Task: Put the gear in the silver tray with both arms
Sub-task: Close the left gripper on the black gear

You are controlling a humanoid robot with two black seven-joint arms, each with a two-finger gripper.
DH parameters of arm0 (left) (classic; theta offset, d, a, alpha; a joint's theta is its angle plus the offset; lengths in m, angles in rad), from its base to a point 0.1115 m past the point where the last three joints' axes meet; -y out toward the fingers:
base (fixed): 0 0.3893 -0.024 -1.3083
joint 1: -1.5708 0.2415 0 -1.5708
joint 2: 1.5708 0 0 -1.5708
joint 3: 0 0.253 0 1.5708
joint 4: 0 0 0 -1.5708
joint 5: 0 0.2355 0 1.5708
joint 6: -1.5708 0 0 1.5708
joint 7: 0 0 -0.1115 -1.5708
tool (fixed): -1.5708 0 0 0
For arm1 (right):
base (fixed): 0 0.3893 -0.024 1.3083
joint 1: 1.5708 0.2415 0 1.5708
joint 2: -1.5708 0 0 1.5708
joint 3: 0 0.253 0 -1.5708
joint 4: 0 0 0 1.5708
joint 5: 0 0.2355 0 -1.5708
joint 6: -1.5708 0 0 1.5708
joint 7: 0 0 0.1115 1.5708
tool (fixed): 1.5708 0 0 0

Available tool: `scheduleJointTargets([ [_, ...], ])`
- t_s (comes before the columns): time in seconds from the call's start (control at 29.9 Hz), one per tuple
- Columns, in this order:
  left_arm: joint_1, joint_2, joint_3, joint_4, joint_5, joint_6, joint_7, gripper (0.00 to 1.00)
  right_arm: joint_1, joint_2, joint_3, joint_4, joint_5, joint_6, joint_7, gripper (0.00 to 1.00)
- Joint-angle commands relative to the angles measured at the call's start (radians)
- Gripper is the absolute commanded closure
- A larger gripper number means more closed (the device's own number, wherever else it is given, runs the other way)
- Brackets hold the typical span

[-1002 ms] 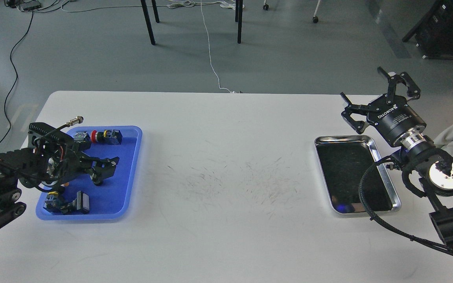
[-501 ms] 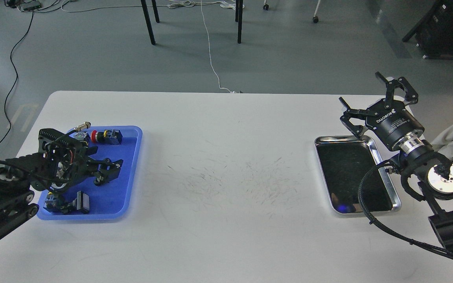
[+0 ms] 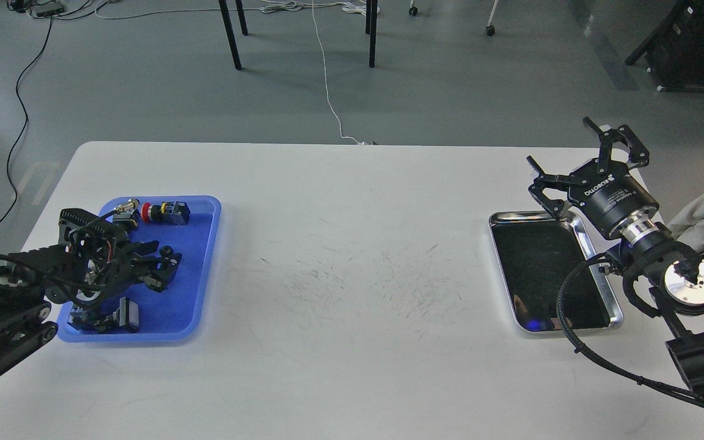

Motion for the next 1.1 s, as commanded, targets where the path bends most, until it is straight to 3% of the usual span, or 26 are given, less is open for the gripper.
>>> scheduleJointTargets([
  [0.0,0.000,-0.007,0.000,0.022,-0.003,0.003,-0.001,0.50,0.000,0.000,0.000,-0.001,0.000,0.000,0.000,0.01],
  [0.57,-0.001,-0.031,0.003,0.091,-0.008,0.008,-0.021,0.60,-0.006,0.000,-0.011,0.004,0.000,0.035,-0.001,0.01],
  [0.7,-0.001,-0.031,0.008,0.092,-0.008,0.003,-0.022,0.66,-0.006,0.000,-0.015,0.002,0.000,0.035,-0.001,0.01],
  [0.97,-0.003,-0.027,0.012,0.092,-0.011,-0.004,-0.024,0.90,-0.008,0.000,-0.017,0.001,0.000,0.037,-0.001,0.01],
  [1.07,-0.010,-0.022,0.012,0.091,-0.015,-0.004,-0.030,0.93,-0.008,0.000,-0.017,0.002,0.000,0.037,-0.001,0.01],
])
